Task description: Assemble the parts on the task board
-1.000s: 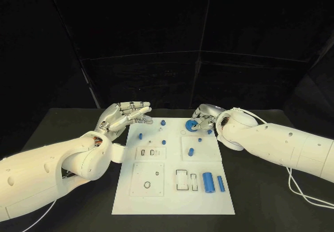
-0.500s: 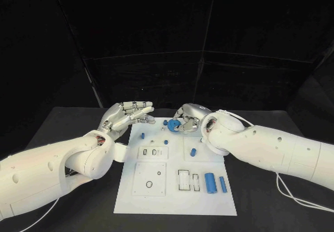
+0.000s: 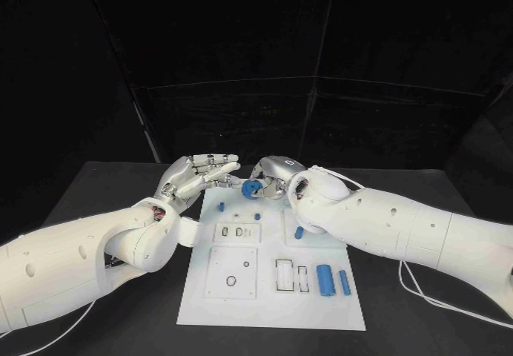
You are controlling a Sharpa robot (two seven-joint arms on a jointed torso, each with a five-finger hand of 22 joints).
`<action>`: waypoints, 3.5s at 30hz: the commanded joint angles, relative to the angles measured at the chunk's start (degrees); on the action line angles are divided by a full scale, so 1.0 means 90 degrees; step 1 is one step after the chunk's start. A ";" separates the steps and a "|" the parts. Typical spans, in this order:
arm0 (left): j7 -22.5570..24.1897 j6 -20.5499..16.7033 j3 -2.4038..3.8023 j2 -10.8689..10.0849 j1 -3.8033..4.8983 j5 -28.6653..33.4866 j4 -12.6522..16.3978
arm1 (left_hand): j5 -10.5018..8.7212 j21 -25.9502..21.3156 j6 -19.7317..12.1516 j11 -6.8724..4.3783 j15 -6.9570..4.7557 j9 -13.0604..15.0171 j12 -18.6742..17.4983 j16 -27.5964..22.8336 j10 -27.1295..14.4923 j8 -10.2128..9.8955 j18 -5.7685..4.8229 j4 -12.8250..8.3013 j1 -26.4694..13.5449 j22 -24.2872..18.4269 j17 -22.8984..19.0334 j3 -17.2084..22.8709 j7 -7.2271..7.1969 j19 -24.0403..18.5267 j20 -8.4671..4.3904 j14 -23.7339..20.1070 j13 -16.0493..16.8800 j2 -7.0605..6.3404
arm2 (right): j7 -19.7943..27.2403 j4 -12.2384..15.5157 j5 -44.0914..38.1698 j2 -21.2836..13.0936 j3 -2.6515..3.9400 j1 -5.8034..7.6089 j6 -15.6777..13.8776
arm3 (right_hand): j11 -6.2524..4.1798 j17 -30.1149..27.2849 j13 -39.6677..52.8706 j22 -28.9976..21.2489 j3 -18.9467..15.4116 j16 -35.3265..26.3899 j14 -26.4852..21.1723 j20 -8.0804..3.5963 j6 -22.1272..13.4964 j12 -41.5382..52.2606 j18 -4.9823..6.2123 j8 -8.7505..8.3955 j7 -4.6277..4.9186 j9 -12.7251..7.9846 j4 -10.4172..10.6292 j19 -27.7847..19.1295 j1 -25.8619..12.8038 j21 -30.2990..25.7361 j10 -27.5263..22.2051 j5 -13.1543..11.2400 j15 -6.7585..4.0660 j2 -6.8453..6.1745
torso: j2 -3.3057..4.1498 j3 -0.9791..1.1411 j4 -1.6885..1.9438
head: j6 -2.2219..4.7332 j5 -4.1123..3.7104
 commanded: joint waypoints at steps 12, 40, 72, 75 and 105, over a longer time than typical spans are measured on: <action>0.0043 0.0068 0.0003 0.0012 0.0044 -0.0051 0.0012 | 0.0021 0.0043 -0.0053 0.0000 0.0010 -0.0008 -0.0038 0.0024 -0.0030 -0.0046 0.0063 -0.0032 -0.0017 0.0008 0.0008 0.0014 0.0238 0.0023 -0.0003 -0.0022 -0.0008 0.0057 | 0.0183 -0.0451 -0.0159 0.0383 -0.0001 -0.0017 0.0431 | 0.0041 0.1223 0.0619 0.0014 0.0090 0.0029 0.0566 0.0019 0.0119 0.0008 -0.0061 -0.0052 -0.0099 0.0011 -0.0019 0.0040 -0.0179 0.0044 0.0011 -0.0090 -0.0023 -0.0041 | -0.0003 0.0017 -0.0028 | -0.0038 0.0060; 0.0025 0.0053 0.0003 0.0037 0.0047 -0.0051 -0.0037 | 0.0022 0.0042 -0.0055 0.0002 0.0013 -0.0007 -0.0040 0.0021 -0.0033 -0.0049 0.0060 -0.0041 -0.0008 0.0007 0.0008 0.0018 0.0241 0.0017 -0.0001 -0.0032 -0.0007 0.0059 | 0.0106 -0.0430 -0.0143 0.0307 -0.0002 -0.0078 0.0393 | 0.0087 0.1137 0.0417 -0.0051 0.0104 -0.0002 0.0546 0.0057 -0.0003 -0.0161 -0.0052 -0.0206 -0.0048 0.0011 -0.0050 -0.0012 -0.0482 0.0012 -0.0140 0.0048 0.0017 -0.0270 | -0.0006 0.0016 -0.0029 | -0.0067 0.0061; -0.0035 0.0121 0.0002 0.0077 0.0046 -0.0051 -0.0059 | 0.0022 0.0033 -0.0078 0.0016 0.0029 -0.0008 -0.0061 0.0005 -0.0060 -0.0071 0.0052 -0.0047 -0.0018 0.0002 0.0004 0.0014 0.0253 -0.0017 0.0006 -0.0080 -0.0008 0.0057 | 0.0039 -0.0449 0.0023 0.0285 -0.0003 -0.0084 0.0299 | 0.0213 0.1008 -0.0034 -0.0196 -0.0568 -0.0057 0.0516 0.0181 -0.0468 -0.0530 -0.0027 -0.0588 0.0073 0.0063 0.0408 -0.0094 -0.1170 -0.0060 -0.0462 0.0068 0.0135 -0.0388 | -0.0004 0.0012 -0.0025 | -0.0078 0.0037; -0.0034 0.0121 0.0002 0.0073 0.0046 -0.0051 -0.0054 | 0.0022 0.0033 -0.0078 0.0016 0.0029 -0.0008 -0.0061 0.0005 -0.0060 -0.0071 0.0052 -0.0047 -0.0018 0.0002 0.0004 0.0014 0.0253 -0.0017 0.0006 -0.0080 -0.0008 0.0057 | 0.0047 -0.0441 0.0062 0.0269 -0.0003 -0.0086 0.0393 | 0.0201 0.1014 0.0001 -0.0182 -0.0583 -0.0055 0.0518 0.0173 -0.0421 -0.0501 -0.0030 -0.0570 0.0060 0.0067 0.0415 -0.0085 -0.1154 -0.0052 -0.0433 0.0081 0.0125 -0.0369 | -0.0002 0.0015 -0.0025 | -0.0081 0.0043; 0.0010 0.0112 0.0000 -0.0006 0.0043 -0.0051 -0.0143 | 0.0022 0.0031 -0.0081 0.0018 0.0034 -0.0007 -0.0067 0.0002 -0.0066 -0.0076 0.0050 -0.0051 -0.0017 0.0001 0.0004 0.0016 0.0253 -0.0030 0.0008 -0.0094 -0.0007 0.0061 | 0.2490 0.0827 0.3039 -0.2506 -0.0017 -0.0112 -0.0321 | 0.0186 0.0684 -0.0070 -0.0580 -0.0584 -0.0205 0.0440 0.0138 -0.0459 -0.0586 0.0021 -0.0709 0.0067 0.0022 -0.0096 -0.0288 -0.0370 -0.0275 -0.0530 0.0761 0.0097 -0.0291 | -0.0081 0.0111 -0.0273 | 0.0028 -0.0294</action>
